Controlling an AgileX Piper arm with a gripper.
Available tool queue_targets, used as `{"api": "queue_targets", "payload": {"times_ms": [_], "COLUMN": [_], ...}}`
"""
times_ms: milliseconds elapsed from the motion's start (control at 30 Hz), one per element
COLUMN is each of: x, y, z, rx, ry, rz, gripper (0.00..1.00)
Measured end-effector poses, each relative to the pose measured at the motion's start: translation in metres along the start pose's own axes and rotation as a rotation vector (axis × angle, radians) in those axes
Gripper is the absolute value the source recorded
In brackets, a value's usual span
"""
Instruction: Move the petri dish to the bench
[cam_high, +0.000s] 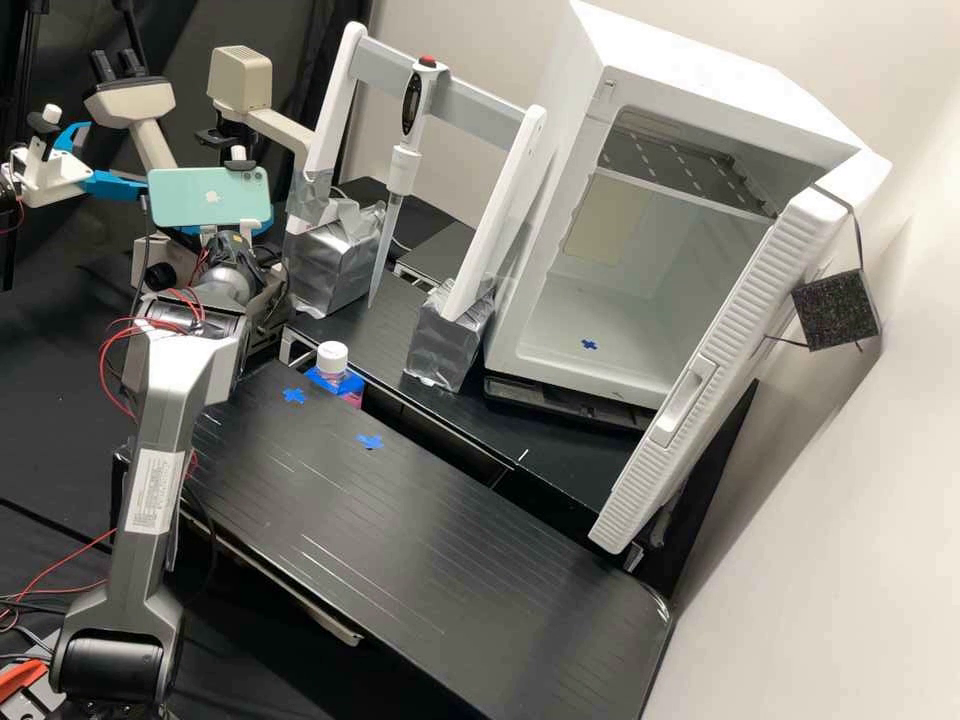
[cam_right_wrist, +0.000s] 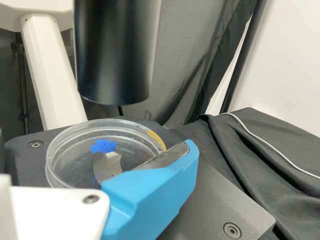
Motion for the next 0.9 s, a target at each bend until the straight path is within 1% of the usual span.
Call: {"api": "queue_targets", "payload": {"times_ms": [200, 400, 900], "x": [0.0, 0.0, 0.0007], "y": [0.0008, 0.0011, 0.0053], "z": [0.0012, 0.0022, 0.0014], "rx": [0.032, 0.049, 0.045], "ry": [-0.013, -0.024, -0.041], "rz": [0.009, 0.012, 0.019], "gripper": [0.0, 0.0, 0.0]}}
